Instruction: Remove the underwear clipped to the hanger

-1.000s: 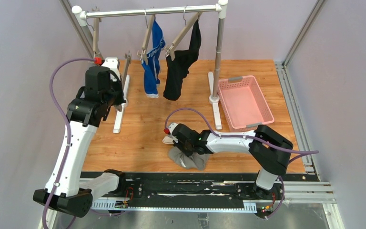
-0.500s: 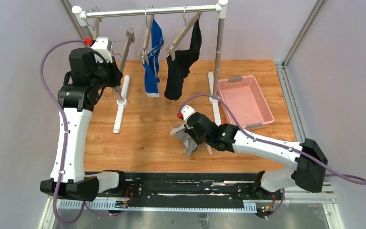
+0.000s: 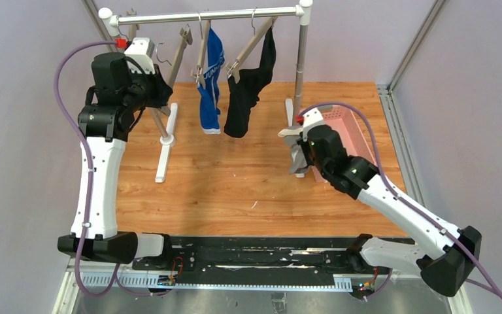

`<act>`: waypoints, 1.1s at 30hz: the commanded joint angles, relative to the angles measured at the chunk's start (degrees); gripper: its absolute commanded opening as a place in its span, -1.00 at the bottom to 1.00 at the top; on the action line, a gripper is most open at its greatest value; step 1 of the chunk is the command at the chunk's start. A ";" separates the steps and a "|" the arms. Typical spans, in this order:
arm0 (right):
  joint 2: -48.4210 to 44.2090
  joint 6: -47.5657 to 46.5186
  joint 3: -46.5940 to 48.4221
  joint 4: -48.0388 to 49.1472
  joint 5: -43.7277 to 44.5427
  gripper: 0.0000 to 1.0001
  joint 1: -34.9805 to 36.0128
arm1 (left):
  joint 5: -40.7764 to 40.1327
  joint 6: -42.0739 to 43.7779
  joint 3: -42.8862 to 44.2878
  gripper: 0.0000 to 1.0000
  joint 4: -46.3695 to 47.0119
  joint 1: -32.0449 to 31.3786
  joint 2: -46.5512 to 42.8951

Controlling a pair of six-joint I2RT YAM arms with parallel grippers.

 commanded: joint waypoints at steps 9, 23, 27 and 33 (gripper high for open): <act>2.40 -0.53 5.15 4.19 -8.29 -0.99 -19.90 | -0.04 0.24 7.46 -1.00 -0.94 0.46 0.56; 11.23 1.47 0.83 9.72 -14.96 -0.99 -29.82 | -1.01 0.49 13.24 -0.99 -1.93 0.46 3.04; 14.88 1.92 -1.68 12.23 -14.60 -0.99 -30.55 | -1.20 0.11 15.16 -1.00 -1.74 0.46 4.61; 19.89 2.81 -4.68 14.61 -15.60 0.00 -30.58 | -2.81 0.03 17.44 -1.00 -1.44 0.46 6.76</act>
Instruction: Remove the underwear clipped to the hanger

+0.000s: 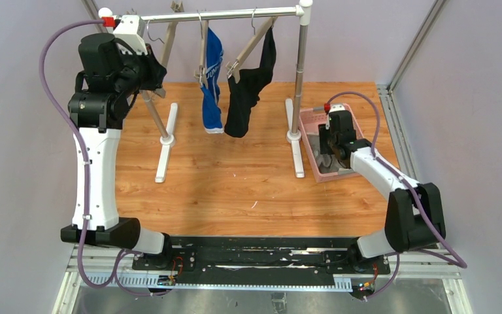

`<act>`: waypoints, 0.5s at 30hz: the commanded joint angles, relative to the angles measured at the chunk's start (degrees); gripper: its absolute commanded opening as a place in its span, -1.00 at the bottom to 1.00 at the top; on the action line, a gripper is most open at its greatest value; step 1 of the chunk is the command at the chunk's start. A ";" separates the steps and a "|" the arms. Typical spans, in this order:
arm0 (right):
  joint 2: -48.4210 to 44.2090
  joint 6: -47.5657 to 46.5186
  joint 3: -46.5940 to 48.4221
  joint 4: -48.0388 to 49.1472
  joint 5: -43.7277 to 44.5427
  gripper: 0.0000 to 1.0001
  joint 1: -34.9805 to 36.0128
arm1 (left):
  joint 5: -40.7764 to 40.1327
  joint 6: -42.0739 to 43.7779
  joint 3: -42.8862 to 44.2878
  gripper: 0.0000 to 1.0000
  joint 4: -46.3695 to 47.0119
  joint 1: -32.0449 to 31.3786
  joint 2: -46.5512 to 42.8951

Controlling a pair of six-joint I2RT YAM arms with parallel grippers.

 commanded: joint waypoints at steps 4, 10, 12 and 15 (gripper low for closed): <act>2.43 1.25 -1.51 1.97 -1.86 0.17 -0.81 | -3.70 0.13 3.85 -0.99 1.64 0.54 2.61; 0.60 1.01 -3.10 3.22 -3.70 0.18 -0.73 | -6.01 -0.45 4.18 -1.00 4.09 0.84 4.13; 0.24 0.98 -3.55 3.45 -4.30 0.18 -0.74 | -5.98 -0.74 4.79 -1.00 3.94 1.10 5.16; -0.20 1.38 -4.16 3.80 -5.74 0.18 -0.77 | -6.02 -1.09 4.97 -1.00 4.14 1.50 6.45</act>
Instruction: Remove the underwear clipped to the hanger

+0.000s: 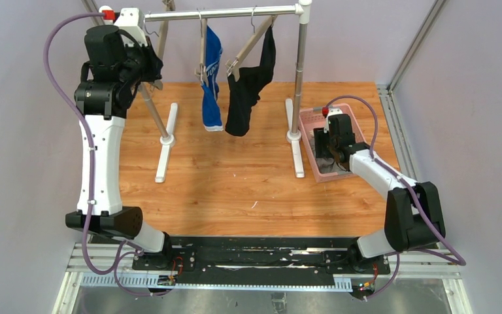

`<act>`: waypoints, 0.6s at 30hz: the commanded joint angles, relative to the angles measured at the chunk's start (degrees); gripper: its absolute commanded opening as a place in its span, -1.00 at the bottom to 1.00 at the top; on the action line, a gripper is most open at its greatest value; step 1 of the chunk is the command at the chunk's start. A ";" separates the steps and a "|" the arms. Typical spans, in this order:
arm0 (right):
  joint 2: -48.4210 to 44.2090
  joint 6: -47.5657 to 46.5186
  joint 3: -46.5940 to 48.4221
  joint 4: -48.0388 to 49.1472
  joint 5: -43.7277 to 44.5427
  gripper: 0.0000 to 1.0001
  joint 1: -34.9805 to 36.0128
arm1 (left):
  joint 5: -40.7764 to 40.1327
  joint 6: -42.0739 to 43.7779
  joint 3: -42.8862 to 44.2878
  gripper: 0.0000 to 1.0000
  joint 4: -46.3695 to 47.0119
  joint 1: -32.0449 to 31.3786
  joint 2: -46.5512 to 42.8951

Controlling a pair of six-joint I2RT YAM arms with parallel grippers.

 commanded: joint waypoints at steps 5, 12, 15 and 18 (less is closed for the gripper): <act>-2.23 1.31 -2.52 2.95 -4.27 0.18 -0.63 | -1.19 -1.87 2.07 -1.00 4.36 1.63 2.63; -2.12 1.36 -2.54 2.97 -4.96 0.18 -0.38 | -0.34 -2.48 1.66 -0.55 4.39 2.15 3.67; -2.46 0.94 -2.66 3.07 -5.23 0.19 -0.09 | -0.01 -2.57 -0.18 -0.35 5.60 2.15 1.80; -3.00 0.50 -2.82 3.07 -5.73 0.19 0.15 | -0.94 -2.17 -0.76 -0.22 6.02 2.15 -0.69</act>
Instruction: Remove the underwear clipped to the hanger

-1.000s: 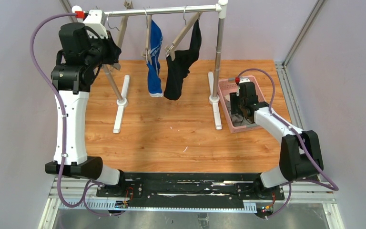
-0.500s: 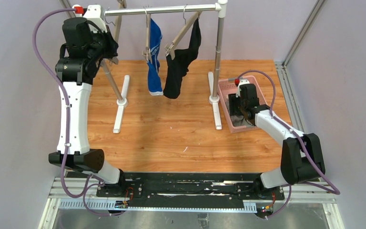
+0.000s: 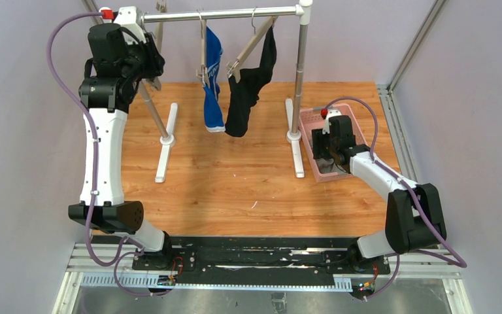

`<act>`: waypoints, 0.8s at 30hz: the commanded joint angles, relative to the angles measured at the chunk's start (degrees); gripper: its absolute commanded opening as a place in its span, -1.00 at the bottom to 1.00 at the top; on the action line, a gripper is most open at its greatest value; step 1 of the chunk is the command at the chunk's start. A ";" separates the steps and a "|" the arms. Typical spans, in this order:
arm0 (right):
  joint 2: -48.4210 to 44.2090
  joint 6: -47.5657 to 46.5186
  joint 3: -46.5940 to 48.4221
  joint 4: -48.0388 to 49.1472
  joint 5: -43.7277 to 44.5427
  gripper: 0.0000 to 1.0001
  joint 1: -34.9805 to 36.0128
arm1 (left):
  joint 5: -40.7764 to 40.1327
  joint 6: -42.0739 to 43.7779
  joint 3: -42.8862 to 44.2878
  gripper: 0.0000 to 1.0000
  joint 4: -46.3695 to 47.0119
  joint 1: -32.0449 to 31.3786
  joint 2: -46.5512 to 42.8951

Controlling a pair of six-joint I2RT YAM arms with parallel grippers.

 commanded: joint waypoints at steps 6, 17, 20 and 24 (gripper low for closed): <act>-3.47 -0.32 -1.28 0.82 -1.19 0.20 0.76 | -2.46 1.29 -0.60 -0.13 2.97 0.41 -9.60; -11.02 -0.47 -2.79 0.15 -0.30 0.20 1.91 | 1.42 -0.53 -1.12 -0.18 4.07 0.41 -16.41; -12.73 -0.66 -2.32 -1.05 -0.44 0.20 2.50 | 9.20 -3.21 -0.52 -0.28 5.50 0.23 -15.94; -15.22 -0.68 -2.48 -1.63 -0.31 0.20 3.89 | 9.66 -1.87 0.63 -0.31 5.99 -5.80 -14.44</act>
